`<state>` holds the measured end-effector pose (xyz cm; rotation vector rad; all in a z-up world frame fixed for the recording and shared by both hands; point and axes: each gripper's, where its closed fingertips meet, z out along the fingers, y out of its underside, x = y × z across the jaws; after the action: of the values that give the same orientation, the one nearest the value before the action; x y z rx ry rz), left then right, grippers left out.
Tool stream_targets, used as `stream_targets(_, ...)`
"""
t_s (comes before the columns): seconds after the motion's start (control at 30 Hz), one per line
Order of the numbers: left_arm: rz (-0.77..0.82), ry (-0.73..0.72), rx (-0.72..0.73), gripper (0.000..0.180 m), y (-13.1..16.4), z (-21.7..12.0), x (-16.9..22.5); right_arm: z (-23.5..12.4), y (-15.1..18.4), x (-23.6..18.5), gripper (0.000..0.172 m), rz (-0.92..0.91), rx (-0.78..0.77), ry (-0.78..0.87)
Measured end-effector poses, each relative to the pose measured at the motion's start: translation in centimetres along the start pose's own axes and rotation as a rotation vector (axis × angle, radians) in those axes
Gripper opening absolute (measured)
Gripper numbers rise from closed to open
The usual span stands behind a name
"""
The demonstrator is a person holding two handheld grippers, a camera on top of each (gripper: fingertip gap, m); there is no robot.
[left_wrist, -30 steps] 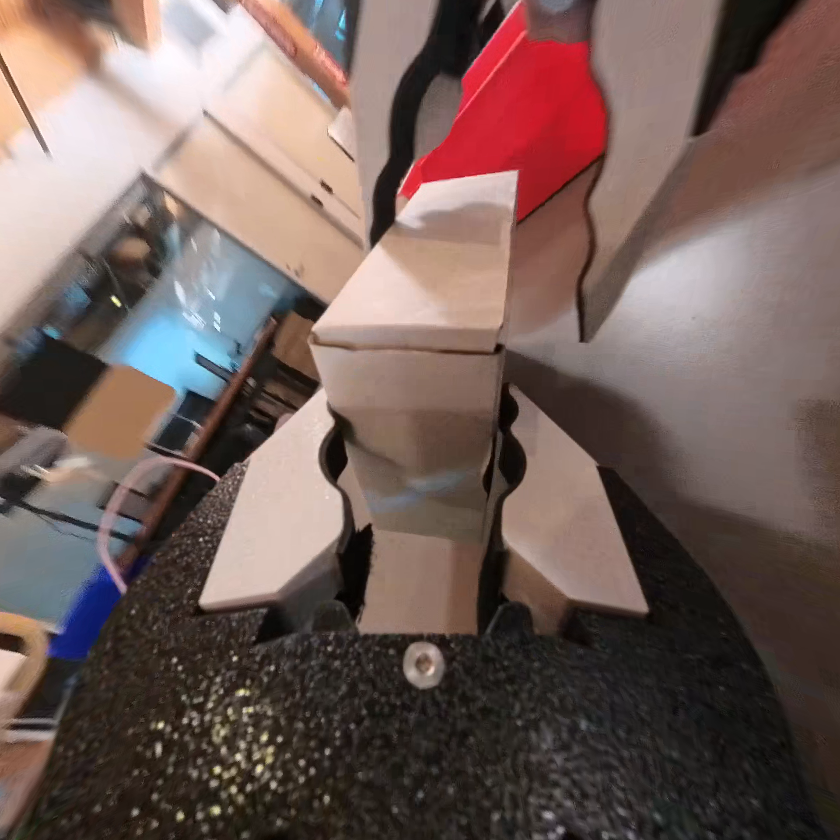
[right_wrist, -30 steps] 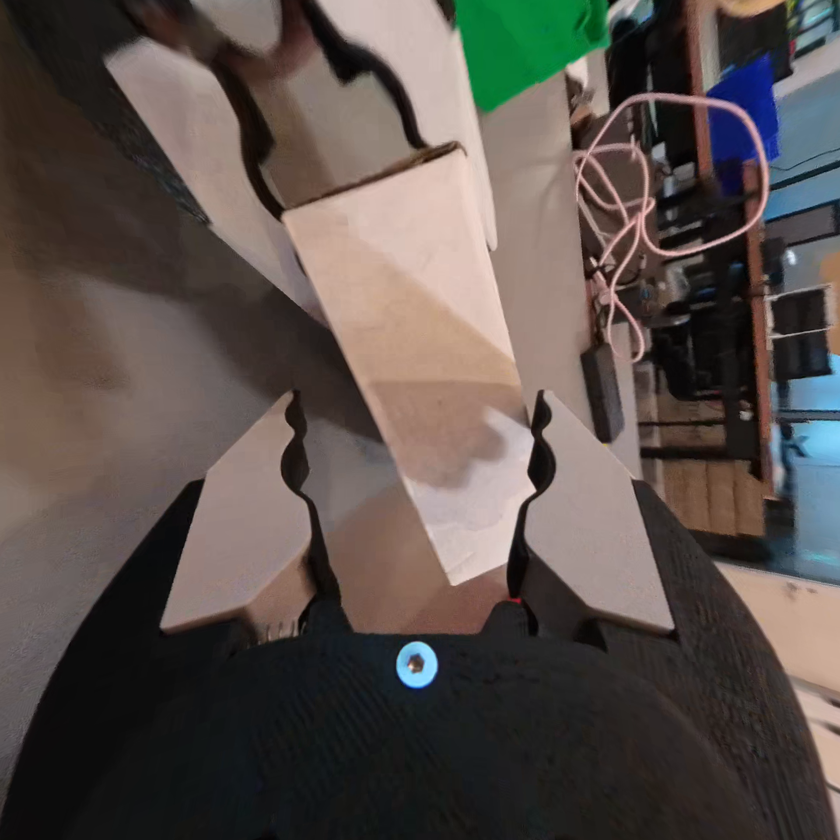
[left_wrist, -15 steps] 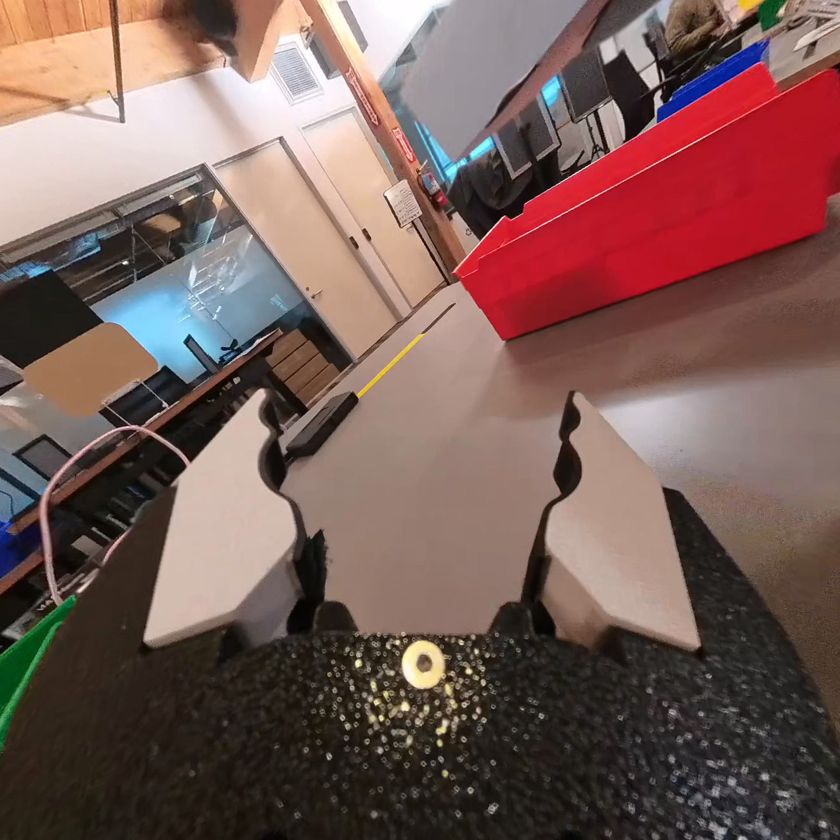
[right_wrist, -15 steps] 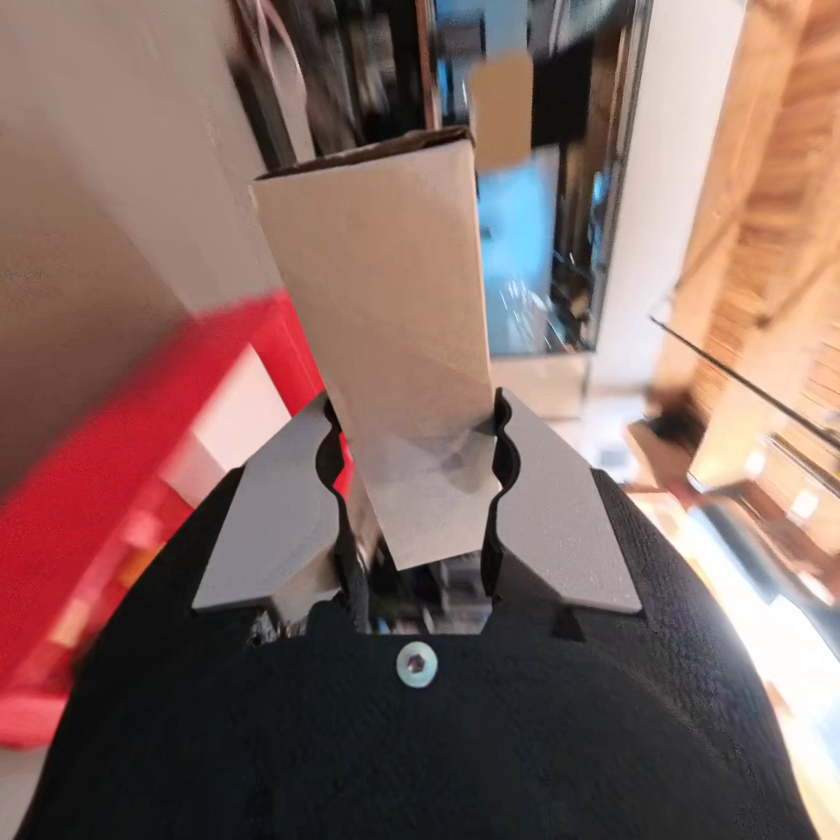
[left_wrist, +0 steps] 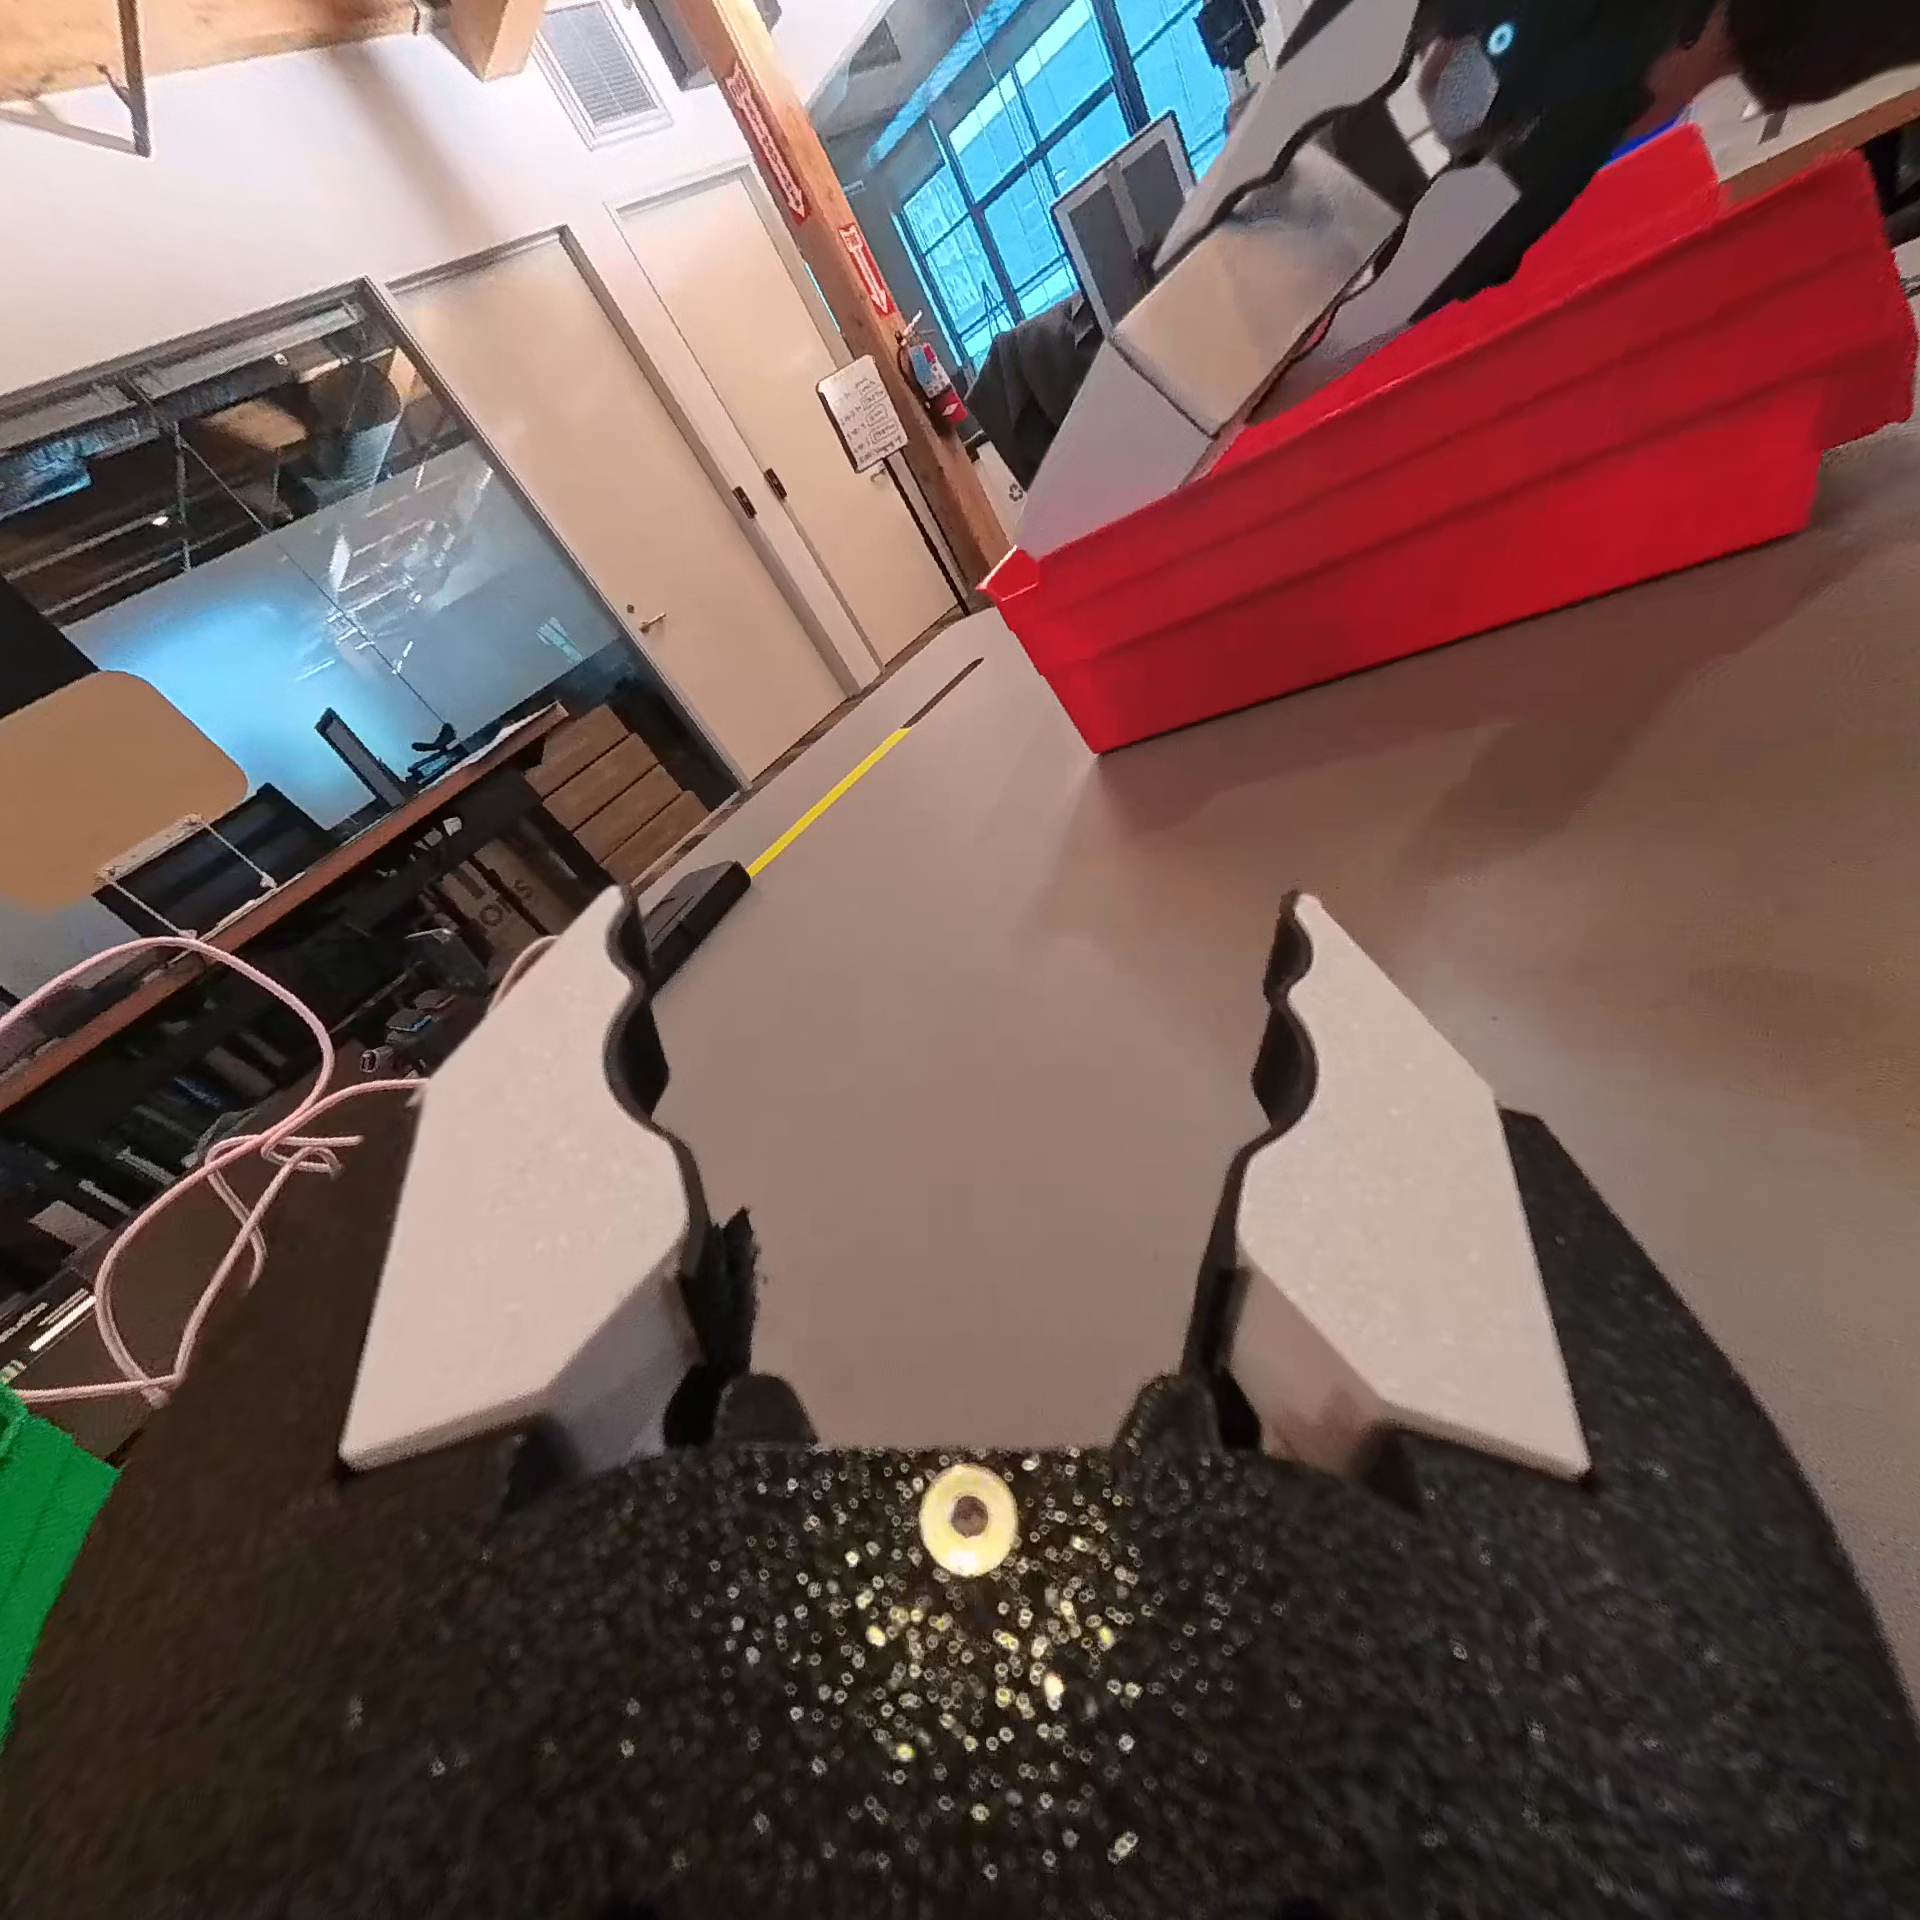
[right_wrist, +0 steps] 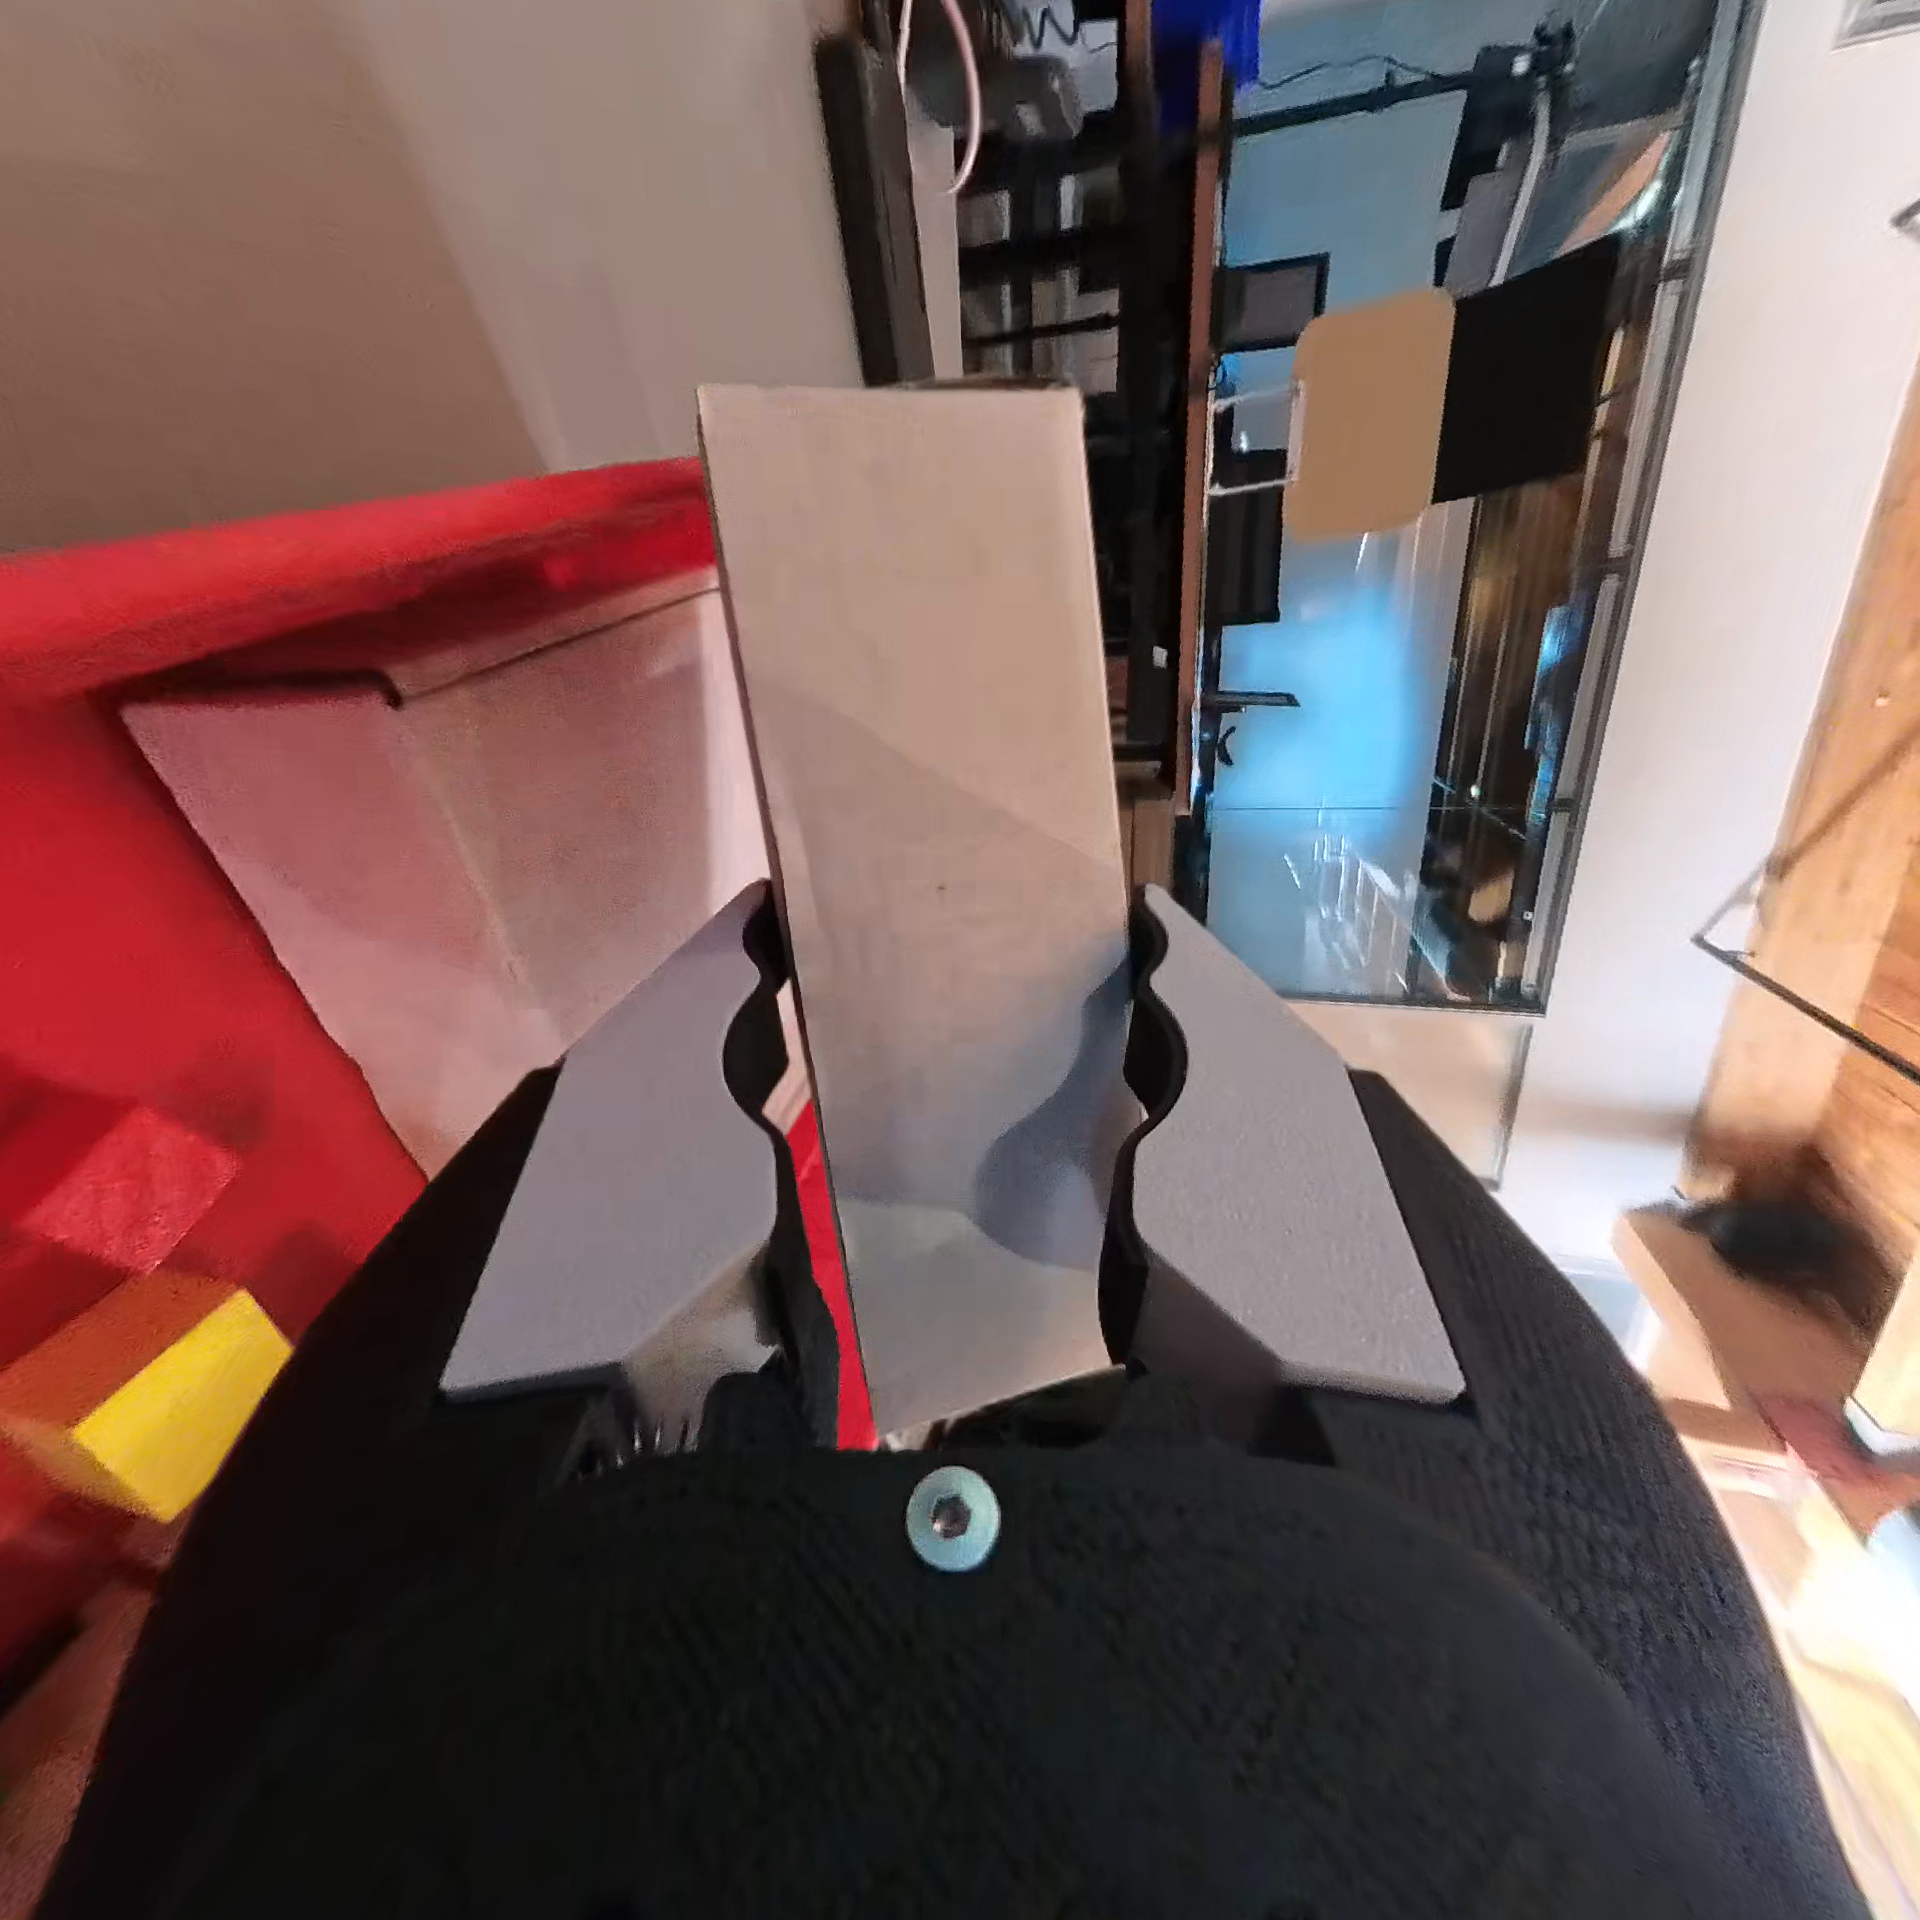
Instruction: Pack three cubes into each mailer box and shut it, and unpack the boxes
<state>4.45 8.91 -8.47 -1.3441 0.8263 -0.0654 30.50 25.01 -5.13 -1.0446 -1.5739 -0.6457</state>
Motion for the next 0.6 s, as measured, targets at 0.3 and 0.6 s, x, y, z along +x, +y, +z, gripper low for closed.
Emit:
stream_targets(0.3,-0.104,0.013,-0.037,0.116,0.8,0.1,-0.4,-0.7,4.6,-4.6,0.095,0.045,-0.211,-0.327)
stream_targets(0.6,-0.116,0.031,-0.071,0.116,1.5,0.5,-0.1,-2.3,7.9,-3.7,0.08,-0.005,-0.447,-0.421)
